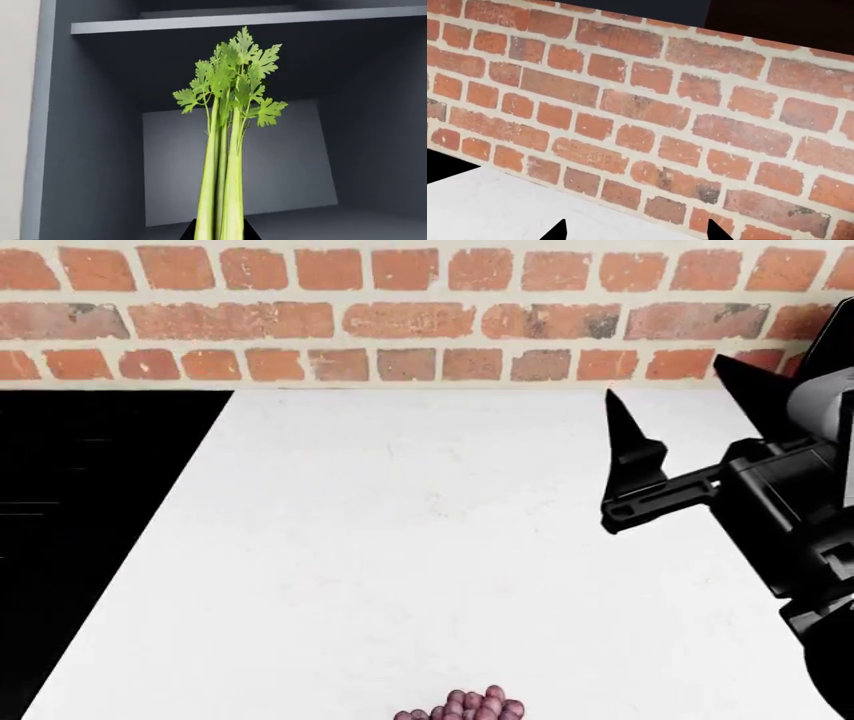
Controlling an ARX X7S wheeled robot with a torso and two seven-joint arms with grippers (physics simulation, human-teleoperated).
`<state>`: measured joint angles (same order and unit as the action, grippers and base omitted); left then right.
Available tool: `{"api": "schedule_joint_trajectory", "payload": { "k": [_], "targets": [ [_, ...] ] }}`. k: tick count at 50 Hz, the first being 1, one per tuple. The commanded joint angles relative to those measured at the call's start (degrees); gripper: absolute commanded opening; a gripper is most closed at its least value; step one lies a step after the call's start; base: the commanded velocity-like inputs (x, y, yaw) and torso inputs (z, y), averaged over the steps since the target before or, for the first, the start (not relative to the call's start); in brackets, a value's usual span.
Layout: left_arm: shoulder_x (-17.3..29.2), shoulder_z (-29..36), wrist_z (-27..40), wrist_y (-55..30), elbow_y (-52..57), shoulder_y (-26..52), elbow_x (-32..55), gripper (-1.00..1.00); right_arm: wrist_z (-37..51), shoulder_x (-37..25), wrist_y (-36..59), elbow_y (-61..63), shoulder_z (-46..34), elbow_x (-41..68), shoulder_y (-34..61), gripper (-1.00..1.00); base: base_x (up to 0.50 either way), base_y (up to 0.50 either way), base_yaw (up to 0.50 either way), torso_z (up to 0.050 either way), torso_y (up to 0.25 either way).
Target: Pick the grape, celery from the counter and place them in the cabinet. Then close the cabinet.
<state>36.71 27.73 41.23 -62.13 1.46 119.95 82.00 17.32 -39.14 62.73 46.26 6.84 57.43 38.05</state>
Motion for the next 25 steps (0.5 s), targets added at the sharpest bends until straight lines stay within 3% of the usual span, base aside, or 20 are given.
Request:
{"api": "schedule_joint_trajectory", "payload": {
  "k": [1, 16, 25],
  "targets": [
    [-1.87, 3.31, -3.86, -0.01, -8.26, 4.78, -6.63, -1.0, -0.35, 0.33, -1.07, -0.51, -1.55, -1.39, -0.4, 1.0, 0.0, 0.0, 0.0, 0.0, 0.0],
    [-5.6, 11.27, -15.93, 4.16, -19.61, 10.64, -18.72, -1.0, -1.04, 0.4, -3.29, -1.36, -3.34, -4.34, -2.14, 1.0, 0.0, 0.0, 0.0, 0.0, 0.001],
    [-7.15, 11.48, -17.22, 4.32, -26.12, 12.16, -20.91, -1.0, -1.37, 0.23, -4.28, -1.69, -3.71, -5.22, -3.09, 1.0, 0.0, 0.0, 0.0, 0.0, 0.0]
  ]
}}
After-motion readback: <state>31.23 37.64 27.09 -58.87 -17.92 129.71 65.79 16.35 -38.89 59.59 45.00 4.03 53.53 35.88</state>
